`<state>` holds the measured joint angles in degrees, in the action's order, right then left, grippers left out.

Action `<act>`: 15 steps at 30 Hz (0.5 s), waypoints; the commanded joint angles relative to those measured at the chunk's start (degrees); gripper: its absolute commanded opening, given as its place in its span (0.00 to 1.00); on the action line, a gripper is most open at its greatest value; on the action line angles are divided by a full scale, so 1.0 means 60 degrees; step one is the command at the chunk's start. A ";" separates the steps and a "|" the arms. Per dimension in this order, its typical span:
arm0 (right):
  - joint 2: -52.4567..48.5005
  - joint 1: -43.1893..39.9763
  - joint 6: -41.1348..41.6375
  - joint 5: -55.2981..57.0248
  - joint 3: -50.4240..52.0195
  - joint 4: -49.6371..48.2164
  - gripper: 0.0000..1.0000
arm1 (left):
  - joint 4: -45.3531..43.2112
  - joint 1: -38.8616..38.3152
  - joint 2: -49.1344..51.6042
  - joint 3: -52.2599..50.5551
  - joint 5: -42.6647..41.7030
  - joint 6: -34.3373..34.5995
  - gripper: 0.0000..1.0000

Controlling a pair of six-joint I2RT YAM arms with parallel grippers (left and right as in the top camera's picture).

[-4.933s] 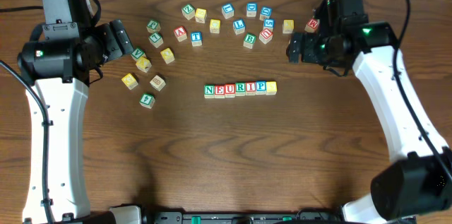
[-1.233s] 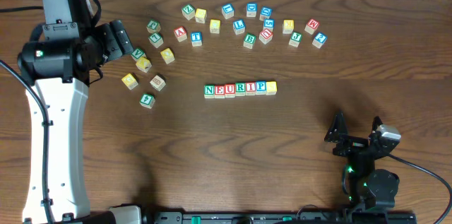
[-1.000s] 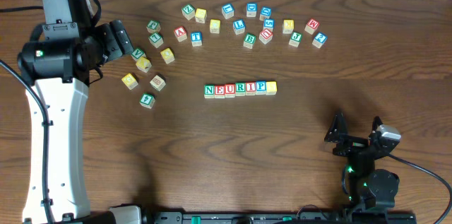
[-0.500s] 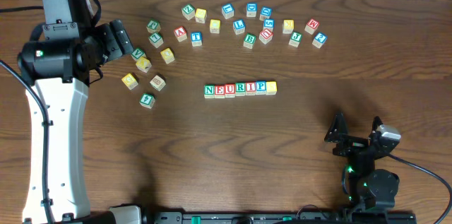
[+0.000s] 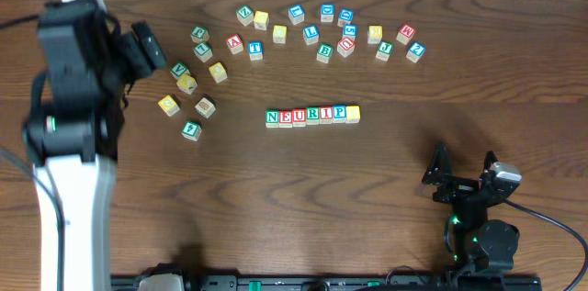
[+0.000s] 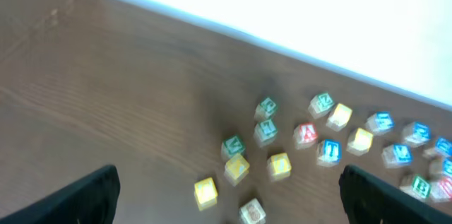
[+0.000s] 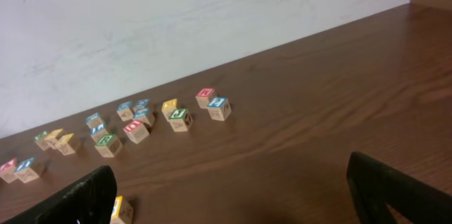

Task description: Spell out NEURIPS

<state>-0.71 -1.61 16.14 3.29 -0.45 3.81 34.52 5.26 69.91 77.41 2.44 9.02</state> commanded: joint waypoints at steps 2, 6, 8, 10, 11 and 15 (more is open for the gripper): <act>0.0055 -0.0127 0.0124 -0.0040 0.0022 0.0033 0.99 | -0.2524 0.0022 -0.2135 -0.3162 -0.1093 -0.1770 0.98; 0.0055 -0.0127 0.0124 -0.0044 0.0022 0.0033 0.99 | -0.4116 0.0011 -0.3796 -0.5603 -0.1089 -0.1861 0.98; 0.0055 -0.0127 0.0124 -0.0040 0.0022 0.0033 0.99 | -0.4714 0.0011 -0.4656 -0.6721 -0.1093 -0.1861 0.97; 0.0055 -0.0127 0.0124 -0.0040 0.0022 0.0033 0.99 | -0.5231 0.0015 -0.5570 -0.7796 -0.1089 -0.1861 0.98; 0.0055 -0.0127 0.0124 -0.0044 0.0022 0.0036 0.99 | -0.5439 0.0015 -0.6051 -0.8309 -0.1086 -0.1861 0.97; 0.0055 -0.0127 0.0124 -0.0044 0.0022 0.0036 0.99 | -0.5905 0.0018 -0.7650 -0.9854 -0.1078 -0.2149 0.98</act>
<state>-0.69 -1.61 16.14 3.09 -0.43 3.84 0.62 5.21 30.57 23.94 -3.36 -1.48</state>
